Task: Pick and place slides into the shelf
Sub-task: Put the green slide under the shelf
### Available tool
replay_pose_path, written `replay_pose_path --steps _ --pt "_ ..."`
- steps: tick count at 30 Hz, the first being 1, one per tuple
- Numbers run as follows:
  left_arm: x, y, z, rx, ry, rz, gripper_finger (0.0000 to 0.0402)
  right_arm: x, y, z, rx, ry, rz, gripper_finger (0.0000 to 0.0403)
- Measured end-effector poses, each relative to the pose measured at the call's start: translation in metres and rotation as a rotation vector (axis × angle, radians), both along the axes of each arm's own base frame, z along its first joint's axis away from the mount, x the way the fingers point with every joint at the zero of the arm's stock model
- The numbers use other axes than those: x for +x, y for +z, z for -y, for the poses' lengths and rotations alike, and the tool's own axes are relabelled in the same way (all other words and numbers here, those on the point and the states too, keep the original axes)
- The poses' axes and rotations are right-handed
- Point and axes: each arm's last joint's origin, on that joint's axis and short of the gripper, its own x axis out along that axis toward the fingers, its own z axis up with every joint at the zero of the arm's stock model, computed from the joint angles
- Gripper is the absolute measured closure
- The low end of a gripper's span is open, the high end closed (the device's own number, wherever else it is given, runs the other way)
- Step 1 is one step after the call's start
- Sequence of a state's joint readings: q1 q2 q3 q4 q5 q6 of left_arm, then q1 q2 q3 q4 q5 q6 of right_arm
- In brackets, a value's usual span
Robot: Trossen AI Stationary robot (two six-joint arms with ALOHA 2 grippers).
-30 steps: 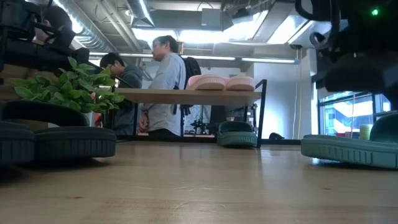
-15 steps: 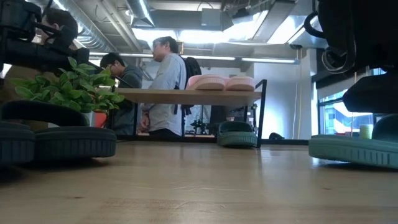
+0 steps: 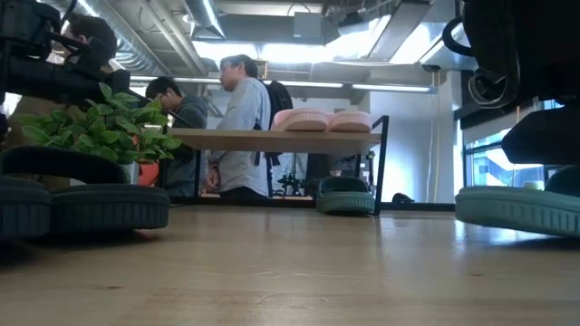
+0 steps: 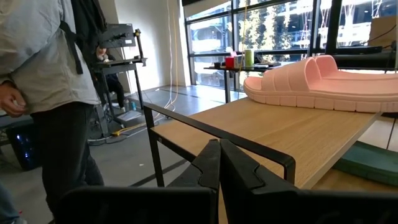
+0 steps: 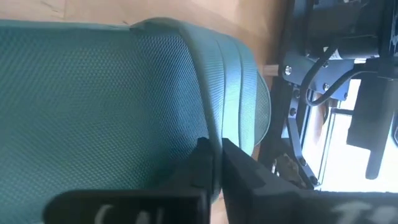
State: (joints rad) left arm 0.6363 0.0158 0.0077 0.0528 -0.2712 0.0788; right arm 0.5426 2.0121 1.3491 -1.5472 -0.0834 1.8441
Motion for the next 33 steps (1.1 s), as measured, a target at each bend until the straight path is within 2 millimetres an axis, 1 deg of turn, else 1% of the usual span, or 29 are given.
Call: replay_pose_path --steps 4,9,13,15,18,21,27,30,33 --pt "0.0 0.0 0.0 0.0 0.0 0.0 0.0401 0.0 0.001 0.0 0.01 0.018 -0.008 0.0389" --pt "0.0 0.0 0.0 0.0 0.0 0.0 0.0401 0.007 0.011 -0.004 0.044 0.043 0.018 0.0389" --pt "0.0 0.0 0.0 0.0 0.0 0.0 0.0401 0.018 0.029 -0.01 0.1 0.098 0.091 0.0389" --pt "0.0 0.0 0.0 0.0 0.0 0.0 0.0401 0.025 0.038 -0.013 0.118 0.156 0.138 0.0389" --pt "0.0 0.0 0.0 0.0 0.0 0.0 0.0401 0.035 0.054 -0.016 0.113 0.249 0.221 0.0389" --pt "0.0 0.0 0.0 0.0 0.0 0.0 0.0401 0.044 0.069 -0.018 0.07 0.371 0.307 0.0389" --pt "0.0 0.0 0.0 0.0 0.0 0.0 0.0401 0.062 0.094 -0.008 -0.042 0.584 0.407 0.0389" --pt "0.0 0.0 0.0 0.0 0.0 0.0 0.0401 0.072 0.1 0.001 -0.075 0.696 0.423 0.0389" --pt "0.0 0.0 0.0 0.0 0.0 0.0 0.0401 0.086 0.102 0.015 -0.099 0.788 0.435 0.039"
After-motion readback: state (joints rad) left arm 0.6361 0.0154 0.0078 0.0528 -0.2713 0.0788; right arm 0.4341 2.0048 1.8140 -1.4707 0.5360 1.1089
